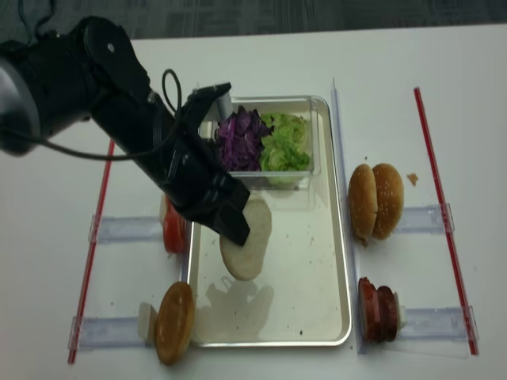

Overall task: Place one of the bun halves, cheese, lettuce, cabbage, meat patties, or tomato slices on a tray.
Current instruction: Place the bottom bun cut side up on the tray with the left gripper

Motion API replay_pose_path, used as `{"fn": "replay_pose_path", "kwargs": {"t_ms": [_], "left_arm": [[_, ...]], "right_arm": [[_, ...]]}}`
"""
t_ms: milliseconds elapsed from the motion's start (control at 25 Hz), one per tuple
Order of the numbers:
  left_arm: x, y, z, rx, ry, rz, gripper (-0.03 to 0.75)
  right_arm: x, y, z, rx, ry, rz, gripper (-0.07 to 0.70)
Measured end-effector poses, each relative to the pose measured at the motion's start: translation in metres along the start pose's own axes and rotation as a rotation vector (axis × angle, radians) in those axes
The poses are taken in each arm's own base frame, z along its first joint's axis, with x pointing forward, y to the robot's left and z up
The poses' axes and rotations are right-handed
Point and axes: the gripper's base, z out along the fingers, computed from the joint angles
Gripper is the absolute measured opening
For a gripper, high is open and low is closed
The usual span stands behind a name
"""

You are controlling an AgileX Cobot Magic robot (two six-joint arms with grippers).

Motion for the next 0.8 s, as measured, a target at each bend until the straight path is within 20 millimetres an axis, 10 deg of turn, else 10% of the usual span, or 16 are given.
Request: {"fn": "replay_pose_path", "kwargs": {"t_ms": [800], "left_arm": [[-0.019, 0.045, 0.068, 0.167, 0.105, -0.027, 0.083]], "right_arm": [[0.000, 0.000, 0.000, 0.000, 0.000, 0.000, 0.193]]}}
